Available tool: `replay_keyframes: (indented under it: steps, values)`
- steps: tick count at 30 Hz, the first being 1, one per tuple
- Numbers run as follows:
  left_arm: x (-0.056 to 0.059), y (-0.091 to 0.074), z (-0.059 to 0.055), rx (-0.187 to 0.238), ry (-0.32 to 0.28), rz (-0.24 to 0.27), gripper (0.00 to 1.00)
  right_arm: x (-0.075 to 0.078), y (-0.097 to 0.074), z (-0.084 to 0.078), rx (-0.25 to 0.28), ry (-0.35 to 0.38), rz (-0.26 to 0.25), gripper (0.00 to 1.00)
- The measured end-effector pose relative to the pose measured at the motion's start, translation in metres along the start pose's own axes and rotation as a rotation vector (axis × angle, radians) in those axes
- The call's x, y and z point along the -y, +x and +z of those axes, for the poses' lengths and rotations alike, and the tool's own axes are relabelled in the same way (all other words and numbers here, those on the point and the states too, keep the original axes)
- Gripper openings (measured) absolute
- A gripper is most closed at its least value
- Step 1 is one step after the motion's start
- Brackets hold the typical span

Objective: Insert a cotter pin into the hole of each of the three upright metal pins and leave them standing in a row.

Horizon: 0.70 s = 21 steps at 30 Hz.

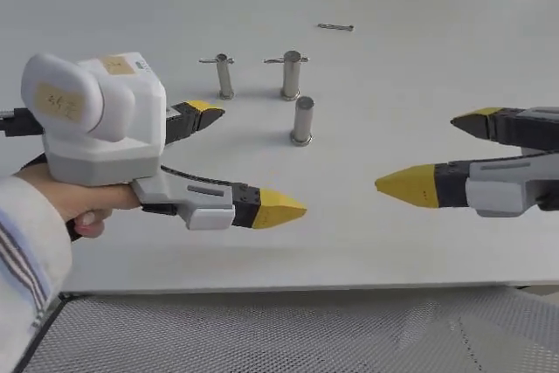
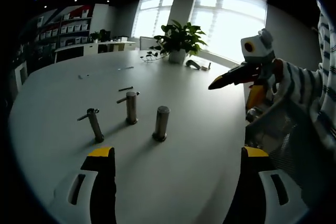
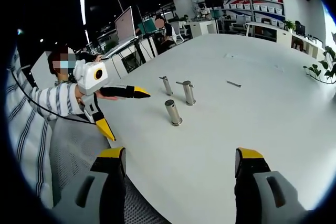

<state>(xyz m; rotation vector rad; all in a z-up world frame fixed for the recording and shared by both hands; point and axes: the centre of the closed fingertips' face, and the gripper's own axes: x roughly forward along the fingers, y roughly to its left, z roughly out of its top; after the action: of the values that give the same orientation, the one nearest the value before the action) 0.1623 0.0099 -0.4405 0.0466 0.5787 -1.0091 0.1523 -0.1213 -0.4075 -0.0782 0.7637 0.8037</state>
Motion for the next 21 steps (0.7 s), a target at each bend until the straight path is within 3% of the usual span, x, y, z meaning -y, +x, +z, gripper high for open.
replay_keyframes:
  steps: [7,9,12,16,21]
  values:
    - [-0.005,-0.011,0.0,0.017,-0.032,0.018,0.99,0.02,-0.002,0.02,-0.029,-0.093,-0.033,0.83]
    - [-0.006,-0.014,0.0,0.018,-0.034,0.021,0.99,0.033,-0.002,0.032,-0.027,-0.144,-0.07,0.8]
    - [-0.007,-0.016,0.0,0.022,-0.038,0.025,0.99,0.044,-0.001,0.047,-0.015,-0.176,-0.083,0.8]
    - [-0.012,-0.019,0.0,0.022,-0.037,0.045,0.99,0.056,0.003,0.061,-0.051,-0.257,-0.083,0.77]
    - [-0.014,-0.022,-0.001,0.025,-0.045,0.05,0.99,0.068,0.011,0.077,-0.071,-0.3,-0.055,0.74]
